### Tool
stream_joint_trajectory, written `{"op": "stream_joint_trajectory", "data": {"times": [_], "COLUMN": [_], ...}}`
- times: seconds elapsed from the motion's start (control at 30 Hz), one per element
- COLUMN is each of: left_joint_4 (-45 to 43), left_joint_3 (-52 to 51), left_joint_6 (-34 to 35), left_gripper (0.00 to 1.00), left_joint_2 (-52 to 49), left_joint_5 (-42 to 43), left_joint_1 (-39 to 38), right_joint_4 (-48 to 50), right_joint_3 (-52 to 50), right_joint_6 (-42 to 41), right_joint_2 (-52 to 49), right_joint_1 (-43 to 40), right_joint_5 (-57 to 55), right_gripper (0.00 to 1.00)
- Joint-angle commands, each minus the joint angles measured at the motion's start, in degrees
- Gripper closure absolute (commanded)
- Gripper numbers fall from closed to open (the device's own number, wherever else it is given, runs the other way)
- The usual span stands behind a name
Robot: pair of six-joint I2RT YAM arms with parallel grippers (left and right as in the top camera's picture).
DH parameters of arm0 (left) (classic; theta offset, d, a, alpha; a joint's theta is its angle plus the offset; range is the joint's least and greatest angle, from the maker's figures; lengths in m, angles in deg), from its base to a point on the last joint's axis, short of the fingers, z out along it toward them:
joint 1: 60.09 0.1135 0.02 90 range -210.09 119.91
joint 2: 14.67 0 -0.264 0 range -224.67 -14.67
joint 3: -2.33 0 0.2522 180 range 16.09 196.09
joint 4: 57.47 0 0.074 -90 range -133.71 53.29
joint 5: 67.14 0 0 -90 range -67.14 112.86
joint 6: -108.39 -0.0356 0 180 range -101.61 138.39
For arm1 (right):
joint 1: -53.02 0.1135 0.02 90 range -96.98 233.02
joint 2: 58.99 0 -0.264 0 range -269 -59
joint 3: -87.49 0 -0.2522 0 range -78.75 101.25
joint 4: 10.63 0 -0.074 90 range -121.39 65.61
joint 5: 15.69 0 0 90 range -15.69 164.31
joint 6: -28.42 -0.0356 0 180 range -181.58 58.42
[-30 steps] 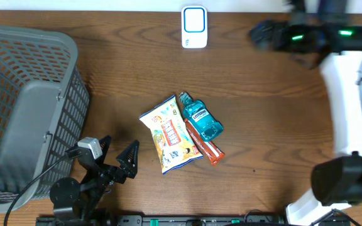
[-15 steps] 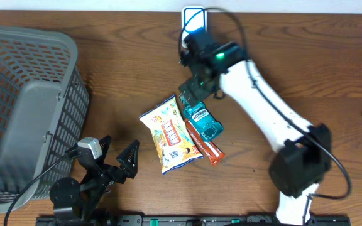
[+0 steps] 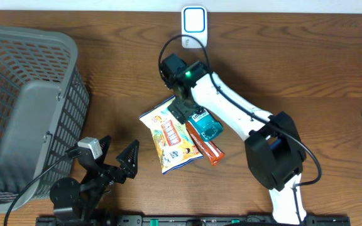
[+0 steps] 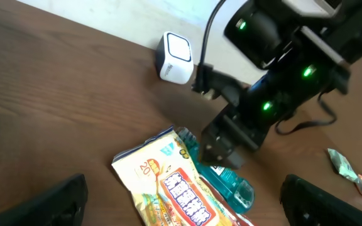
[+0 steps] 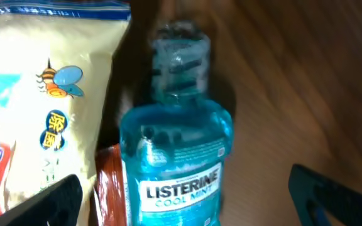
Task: Scan the item barcode
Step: 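Reach the right gripper to the Listerine bottle and grasp its cap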
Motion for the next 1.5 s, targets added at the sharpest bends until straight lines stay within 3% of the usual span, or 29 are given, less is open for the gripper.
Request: {"op": "stream_joint_trajectory", "data": {"times": [0.0,0.33,0.5,0.6,0.67,0.77,1.0,1.47], "left_joint_4": [-0.09,-0.09,-0.09,-0.09,-0.09,-0.09,-0.09,-0.09], "left_joint_3": [-0.11,-0.11,-0.11,-0.11,-0.11,-0.11,-0.11,-0.11], "left_joint_6": [-0.11,-0.11,-0.11,-0.11,-0.09,-0.11,-0.11,-0.11], "left_gripper": [0.02,0.02,0.02,0.02,0.02,0.02,0.02,0.02], "left_joint_2": [0.24,0.24,0.24,0.24,0.24,0.24,0.24,0.24], "left_joint_5": [0.33,0.33,0.33,0.33,0.33,0.33,0.33,0.33], "left_joint_1": [0.20,0.20,0.20,0.20,0.20,0.20,0.20,0.20], "right_joint_4": [4.28,12.63,14.10,14.12,14.25,14.64,14.16,17.73], "right_joint_3": [-6.47,-13.94,-13.97,-13.99,-13.99,-13.81,-11.98,-11.45], "right_joint_6": [-1.18,-6.54,-6.58,-7.32,-8.04,-8.52,-12.55,-15.74], "right_joint_2": [0.13,0.13,0.13,0.13,0.13,0.15,0.26,0.22], "right_joint_1": [0.55,0.55,0.55,0.48,0.44,0.46,0.39,-0.90], "right_joint_5": [-1.05,-9.97,-9.68,-9.31,-9.31,-9.33,-9.31,-9.73], "right_gripper": [0.01,0.03,0.21,0.25,0.24,0.09,0.01,0.06]}}
